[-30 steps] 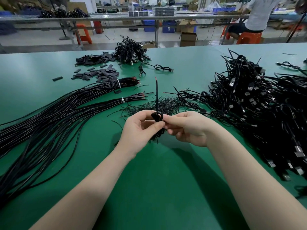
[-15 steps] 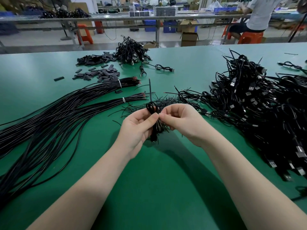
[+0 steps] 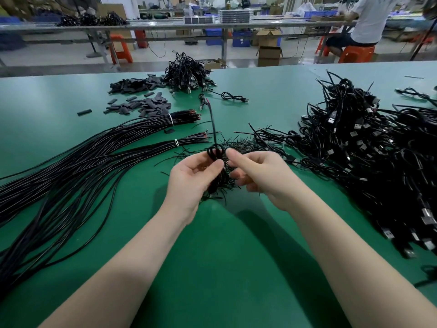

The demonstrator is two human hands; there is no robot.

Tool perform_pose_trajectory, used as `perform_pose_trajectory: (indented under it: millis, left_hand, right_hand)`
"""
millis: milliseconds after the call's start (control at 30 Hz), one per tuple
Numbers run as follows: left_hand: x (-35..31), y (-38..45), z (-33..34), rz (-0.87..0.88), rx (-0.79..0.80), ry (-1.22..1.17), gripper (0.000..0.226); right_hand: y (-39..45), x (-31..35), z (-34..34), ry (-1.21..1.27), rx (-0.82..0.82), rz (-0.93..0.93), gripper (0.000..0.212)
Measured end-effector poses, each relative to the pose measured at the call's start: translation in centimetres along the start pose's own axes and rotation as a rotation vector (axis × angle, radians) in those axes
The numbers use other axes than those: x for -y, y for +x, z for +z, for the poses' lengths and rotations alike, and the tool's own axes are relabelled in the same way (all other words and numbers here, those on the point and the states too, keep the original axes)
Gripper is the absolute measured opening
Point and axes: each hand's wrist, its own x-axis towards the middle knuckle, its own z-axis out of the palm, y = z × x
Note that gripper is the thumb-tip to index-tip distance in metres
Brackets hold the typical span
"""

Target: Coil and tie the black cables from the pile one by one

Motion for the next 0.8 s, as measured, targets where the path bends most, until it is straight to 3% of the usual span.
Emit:
perform_pose_trajectory:
  millis: [200, 500, 633, 800]
  left_hand:
    - [0.0, -0.3, -0.2, 0.064, 0.117, 0.136, 0.022]
    - [-0.1, -0.3, -0.2, 0.148, 0.128, 0.222, 0.029]
    - [-0.1, -0.4, 0.2, 0.056, 0.069, 0.096, 0.028]
    - [-0.7, -0.2, 1.1, -0.234, -0.026, -0.189, 0.011]
  right_hand:
    - [-0.1, 0.2, -0.5, 0.215, 0.131, 0.302, 0.025]
    - [-0.2, 0.4, -0.9, 0.290, 0.200, 0.267, 0.012]
    - [-0.2, 0.3, -0.5, 0.091, 0.199, -0.028, 0.018]
    - [0.5, -0.4, 0.3, -0.579, -0.152, -0.682, 0.008]
